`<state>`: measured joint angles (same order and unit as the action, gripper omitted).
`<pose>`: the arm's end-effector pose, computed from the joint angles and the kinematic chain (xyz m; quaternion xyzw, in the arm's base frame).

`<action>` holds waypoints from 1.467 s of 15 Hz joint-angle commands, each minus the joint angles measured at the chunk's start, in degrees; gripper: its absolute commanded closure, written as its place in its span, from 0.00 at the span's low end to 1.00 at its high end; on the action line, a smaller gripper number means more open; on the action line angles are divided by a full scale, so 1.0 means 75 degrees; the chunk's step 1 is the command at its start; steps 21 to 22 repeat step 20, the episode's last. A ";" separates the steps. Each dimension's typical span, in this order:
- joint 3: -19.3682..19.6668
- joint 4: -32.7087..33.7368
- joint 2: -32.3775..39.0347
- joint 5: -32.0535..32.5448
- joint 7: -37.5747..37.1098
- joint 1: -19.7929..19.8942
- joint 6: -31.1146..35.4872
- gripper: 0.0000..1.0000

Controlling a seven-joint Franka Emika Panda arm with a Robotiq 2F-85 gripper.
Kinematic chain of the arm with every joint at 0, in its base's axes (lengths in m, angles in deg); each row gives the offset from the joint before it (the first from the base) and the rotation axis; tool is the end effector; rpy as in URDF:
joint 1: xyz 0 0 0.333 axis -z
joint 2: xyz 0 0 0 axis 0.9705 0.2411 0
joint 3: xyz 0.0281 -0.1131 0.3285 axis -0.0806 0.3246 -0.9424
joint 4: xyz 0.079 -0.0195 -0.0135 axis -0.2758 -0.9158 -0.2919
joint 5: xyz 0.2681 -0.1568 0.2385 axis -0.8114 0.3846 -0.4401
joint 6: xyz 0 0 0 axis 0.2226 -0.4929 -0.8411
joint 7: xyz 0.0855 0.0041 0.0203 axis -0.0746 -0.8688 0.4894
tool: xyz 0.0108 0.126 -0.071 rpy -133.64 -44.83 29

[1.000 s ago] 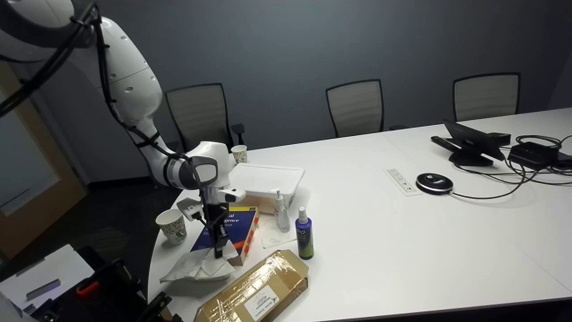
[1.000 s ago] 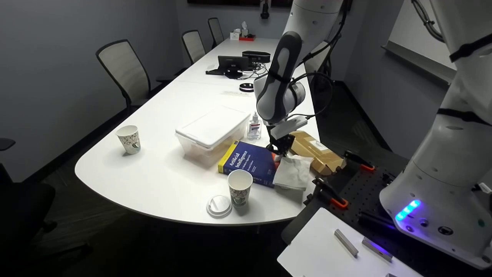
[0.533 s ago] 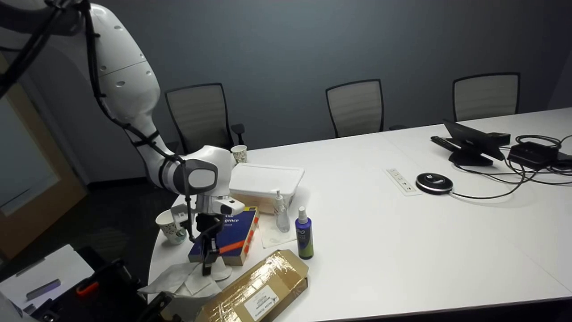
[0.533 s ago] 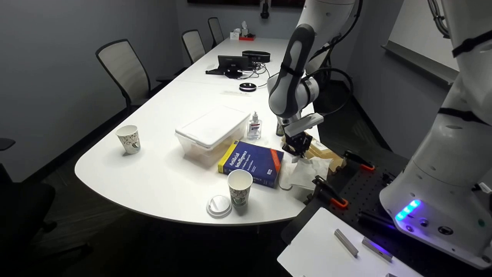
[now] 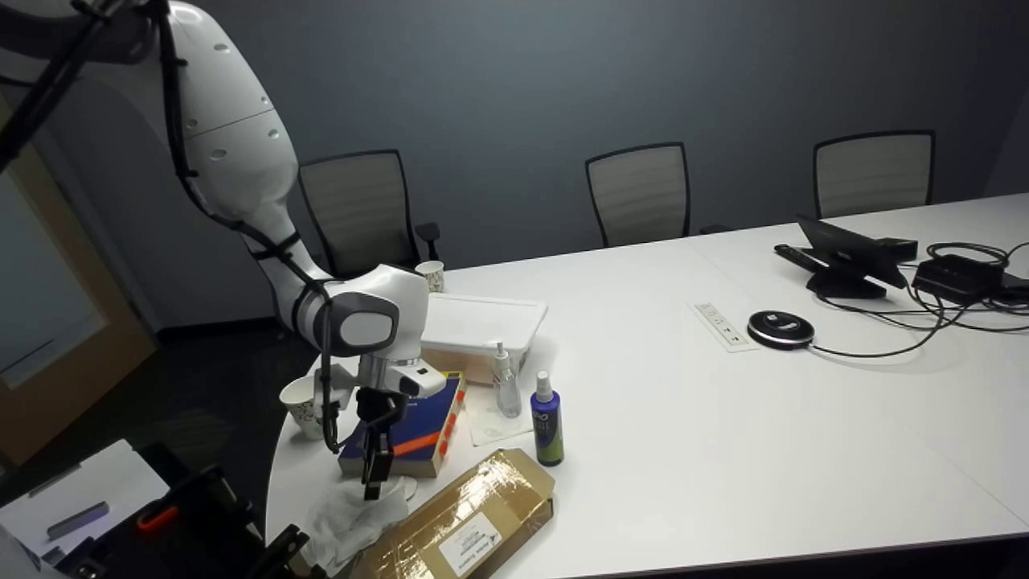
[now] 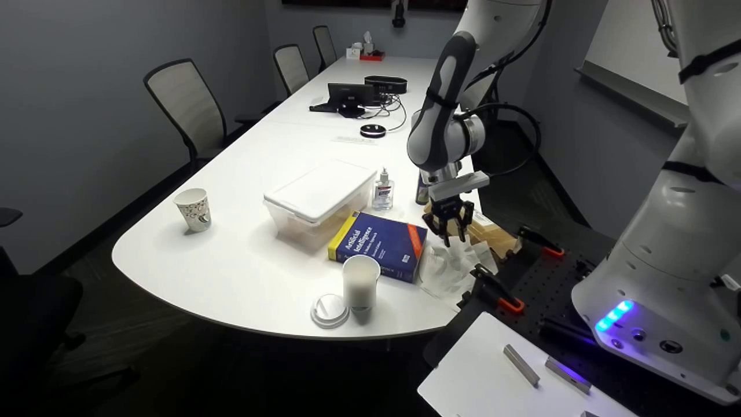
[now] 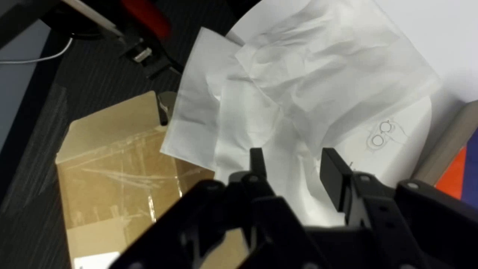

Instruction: Use the tissue to wipe the cover of the book

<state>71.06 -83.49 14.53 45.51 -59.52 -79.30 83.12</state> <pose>0.4210 -0.0666 0.0475 0.9360 -0.2707 -0.2166 0.0615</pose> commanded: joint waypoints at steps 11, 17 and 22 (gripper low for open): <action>-0.0158 -0.1197 -0.3047 0.0914 -0.0399 -0.0238 0.0635 0.00; -0.0331 -0.1865 -0.3816 0.1001 -0.0373 -0.0135 0.1803 0.00; -0.0361 -0.1979 -0.3915 0.1129 -0.0468 -0.0109 0.1959 0.00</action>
